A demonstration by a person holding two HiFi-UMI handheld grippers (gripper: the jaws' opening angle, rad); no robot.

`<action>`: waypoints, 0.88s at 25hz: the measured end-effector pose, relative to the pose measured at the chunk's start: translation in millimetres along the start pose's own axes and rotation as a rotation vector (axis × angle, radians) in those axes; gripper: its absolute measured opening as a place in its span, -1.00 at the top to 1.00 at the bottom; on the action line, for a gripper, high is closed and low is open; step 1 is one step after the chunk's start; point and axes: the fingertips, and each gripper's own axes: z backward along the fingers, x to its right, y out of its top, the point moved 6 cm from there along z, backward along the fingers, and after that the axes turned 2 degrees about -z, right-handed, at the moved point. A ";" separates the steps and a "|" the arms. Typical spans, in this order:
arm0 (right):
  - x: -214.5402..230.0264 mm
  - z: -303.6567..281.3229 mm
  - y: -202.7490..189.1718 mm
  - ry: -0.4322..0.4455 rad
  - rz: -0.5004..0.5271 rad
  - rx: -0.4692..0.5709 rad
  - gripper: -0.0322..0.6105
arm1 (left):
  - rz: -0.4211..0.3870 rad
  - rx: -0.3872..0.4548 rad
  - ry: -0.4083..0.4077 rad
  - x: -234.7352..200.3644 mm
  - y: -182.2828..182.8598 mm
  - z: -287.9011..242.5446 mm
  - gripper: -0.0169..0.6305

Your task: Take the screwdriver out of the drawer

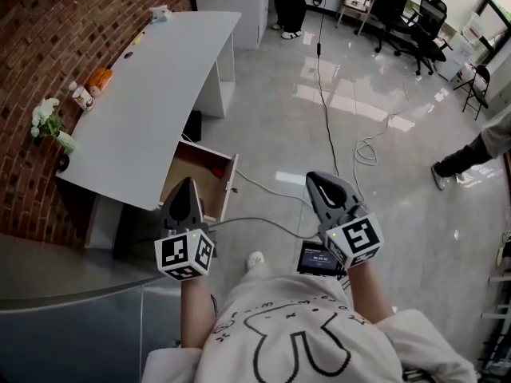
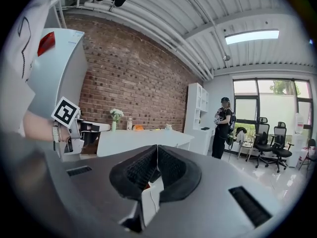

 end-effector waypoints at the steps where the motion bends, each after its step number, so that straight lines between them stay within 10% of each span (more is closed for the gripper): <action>1: 2.4 -8.2 0.4 -0.001 -0.001 -0.002 0.84 | 0.005 0.000 0.000 -4.7 -0.7 -6.8 0.91; 8: 8.6 -50.3 3.9 0.015 0.008 -0.027 0.84 | -0.004 0.014 -0.079 -21.7 0.8 -35.7 0.91; 22: 56.6 -135.4 -2.7 0.168 0.000 -0.023 0.83 | 0.014 -0.003 0.110 -44.2 -4.4 -74.3 0.91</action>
